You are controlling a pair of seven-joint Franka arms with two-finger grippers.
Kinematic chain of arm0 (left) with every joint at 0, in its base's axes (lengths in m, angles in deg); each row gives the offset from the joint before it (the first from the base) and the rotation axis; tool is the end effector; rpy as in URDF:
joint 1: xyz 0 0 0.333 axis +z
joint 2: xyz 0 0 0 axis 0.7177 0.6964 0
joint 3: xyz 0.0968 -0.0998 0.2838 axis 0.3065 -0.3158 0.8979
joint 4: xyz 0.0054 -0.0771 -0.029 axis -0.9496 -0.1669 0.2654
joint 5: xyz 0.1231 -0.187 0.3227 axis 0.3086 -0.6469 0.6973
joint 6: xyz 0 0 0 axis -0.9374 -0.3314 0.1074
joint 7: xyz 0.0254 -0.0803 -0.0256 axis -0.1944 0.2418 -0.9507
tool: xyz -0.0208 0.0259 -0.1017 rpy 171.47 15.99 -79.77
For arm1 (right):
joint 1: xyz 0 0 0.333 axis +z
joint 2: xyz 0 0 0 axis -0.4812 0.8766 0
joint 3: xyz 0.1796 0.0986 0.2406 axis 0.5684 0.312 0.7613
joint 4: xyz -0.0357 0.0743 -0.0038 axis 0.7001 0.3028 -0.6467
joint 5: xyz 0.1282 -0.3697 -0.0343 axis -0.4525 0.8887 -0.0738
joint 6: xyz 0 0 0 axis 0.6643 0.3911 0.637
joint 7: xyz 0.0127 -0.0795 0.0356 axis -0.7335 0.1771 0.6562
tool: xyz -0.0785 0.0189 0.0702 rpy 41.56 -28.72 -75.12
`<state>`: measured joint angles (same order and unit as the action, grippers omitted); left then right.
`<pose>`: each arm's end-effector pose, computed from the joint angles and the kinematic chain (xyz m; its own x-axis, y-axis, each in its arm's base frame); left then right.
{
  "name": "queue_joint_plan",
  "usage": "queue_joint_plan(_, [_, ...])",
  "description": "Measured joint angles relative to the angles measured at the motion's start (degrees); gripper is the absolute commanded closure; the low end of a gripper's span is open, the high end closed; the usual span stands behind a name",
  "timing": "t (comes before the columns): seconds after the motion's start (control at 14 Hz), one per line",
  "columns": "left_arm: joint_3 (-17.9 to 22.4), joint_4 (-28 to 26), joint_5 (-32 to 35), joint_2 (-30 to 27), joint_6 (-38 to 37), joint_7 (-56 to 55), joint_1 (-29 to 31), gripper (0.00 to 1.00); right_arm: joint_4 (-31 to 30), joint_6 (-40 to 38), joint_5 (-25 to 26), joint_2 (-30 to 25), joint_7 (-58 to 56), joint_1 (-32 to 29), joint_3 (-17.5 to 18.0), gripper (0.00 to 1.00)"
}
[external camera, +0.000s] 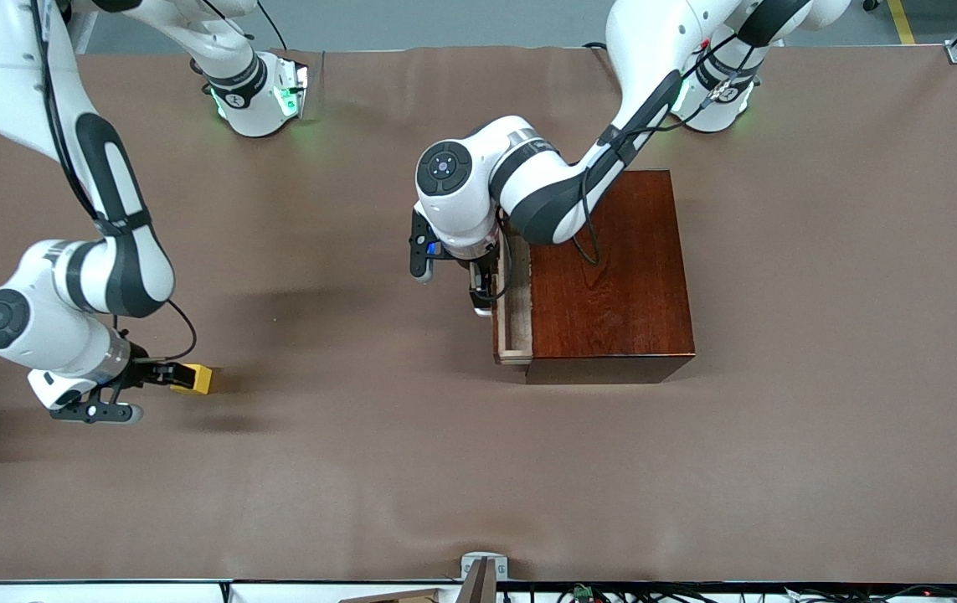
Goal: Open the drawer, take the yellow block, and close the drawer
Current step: 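Withdraw the left gripper while the right gripper releases the block on the table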
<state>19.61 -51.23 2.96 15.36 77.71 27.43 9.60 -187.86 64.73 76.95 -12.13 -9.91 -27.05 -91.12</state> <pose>0.4865 -0.5393 0.3238 -0.0063 -0.9910 -0.1338 -0.9997 0.0033 0.0224 0.6631 -0.0334 0.2941 0.9993 -0.0360 0.0085 -0.0360 -0.9994 0.0000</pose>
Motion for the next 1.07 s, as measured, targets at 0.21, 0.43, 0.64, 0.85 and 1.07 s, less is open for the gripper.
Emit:
queue_joint_plan(0.21, [0.4,0.0,0.2,-0.6,-2.0,0.0,0.1,0.0,0.3,-8.0,0.0,-6.4,0.0,0.7,0.3,0.0])
queue_joint_plan(0.43, [1.4,-0.1,0.2,-1.3,-4.9,0.0,0.2,0.0,0.3,-16.3,0.0,-13.9,0.0,0.6,0.1,0.0])
queue_joint_plan(0.64, [1.5,-0.1,0.2,-1.6,-6.7,0.0,0.3,0.0,0.3,-22.3,0.1,-20.8,0.0,0.6,0.0,0.0])
queue_joint_plan(0.85, [1.7,-0.2,0.3,-1.6,-7.8,0.1,0.3,0.0,0.3,-28.7,0.1,-26.7,0.1,0.6,0.1,0.0])
queue_joint_plan(1.07, [1.9,-0.2,0.4,-1.6,-9.3,0.2,0.3,0.0,1.1,-34.2,1.0,-29.3,1.4,0.6,0.2,0.0])
